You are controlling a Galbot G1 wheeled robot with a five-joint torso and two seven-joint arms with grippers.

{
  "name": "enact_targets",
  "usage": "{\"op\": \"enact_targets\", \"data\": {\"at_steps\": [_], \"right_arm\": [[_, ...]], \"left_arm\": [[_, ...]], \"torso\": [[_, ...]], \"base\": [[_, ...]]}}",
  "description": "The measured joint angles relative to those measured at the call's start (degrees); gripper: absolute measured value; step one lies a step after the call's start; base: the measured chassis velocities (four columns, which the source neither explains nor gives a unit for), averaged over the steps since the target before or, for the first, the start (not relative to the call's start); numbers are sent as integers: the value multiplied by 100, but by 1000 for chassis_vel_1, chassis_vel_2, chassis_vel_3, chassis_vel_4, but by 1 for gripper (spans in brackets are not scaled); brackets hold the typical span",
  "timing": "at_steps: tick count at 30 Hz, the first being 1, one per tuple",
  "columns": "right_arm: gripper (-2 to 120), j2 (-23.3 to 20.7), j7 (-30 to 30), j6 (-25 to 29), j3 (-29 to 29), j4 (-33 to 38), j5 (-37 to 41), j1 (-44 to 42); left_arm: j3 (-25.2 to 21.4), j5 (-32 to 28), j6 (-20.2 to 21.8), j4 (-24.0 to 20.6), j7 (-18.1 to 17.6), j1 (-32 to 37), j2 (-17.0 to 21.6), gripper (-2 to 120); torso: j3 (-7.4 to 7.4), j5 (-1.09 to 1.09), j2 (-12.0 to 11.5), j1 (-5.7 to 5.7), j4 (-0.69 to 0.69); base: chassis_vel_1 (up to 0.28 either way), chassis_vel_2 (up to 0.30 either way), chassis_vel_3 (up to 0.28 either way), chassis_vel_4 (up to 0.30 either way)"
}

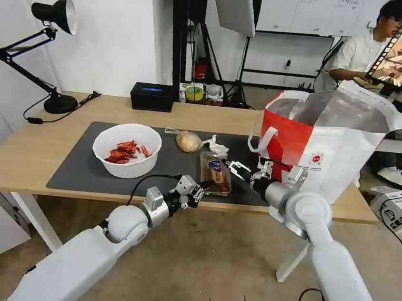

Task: Pick up the trash from the table and place it into the takeout bag.

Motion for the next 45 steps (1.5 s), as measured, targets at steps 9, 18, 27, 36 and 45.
{"op": "enact_targets", "data": {"at_steps": [9,18,27,36,45], "right_arm": [[100,8,154,-207,-247,-445,224,481],[100,34,267,-208,-563,-907,416,936],[100,76,313,-205,-814,-1010,496,1071],[100,72,327,-202,-1020,-1064,533,1117],[100,56,318,-200,-1213,-1198,575,1259]], "left_arm": [[49,-84,-7,2,-11,-74,32,0],[65,-99,-21,33,-15,-89,-8,0],[57,-125,-22,42,-29,-73,-19,0],[106,-141,-24,33,-41,-82,-48,0],[111,-182,-35,-6,-44,-79,-22,0]], "torso": [[0,0,0,0,0],[0,0,0,0,0],[0,0,0,0,0],[0,0,0,0,0],[0,0,0,-1,0]], "base": [[0,0,0,0],[0,0,0,0],[0,0,0,0],[0,0,0,0],[0,0,0,0]]}}
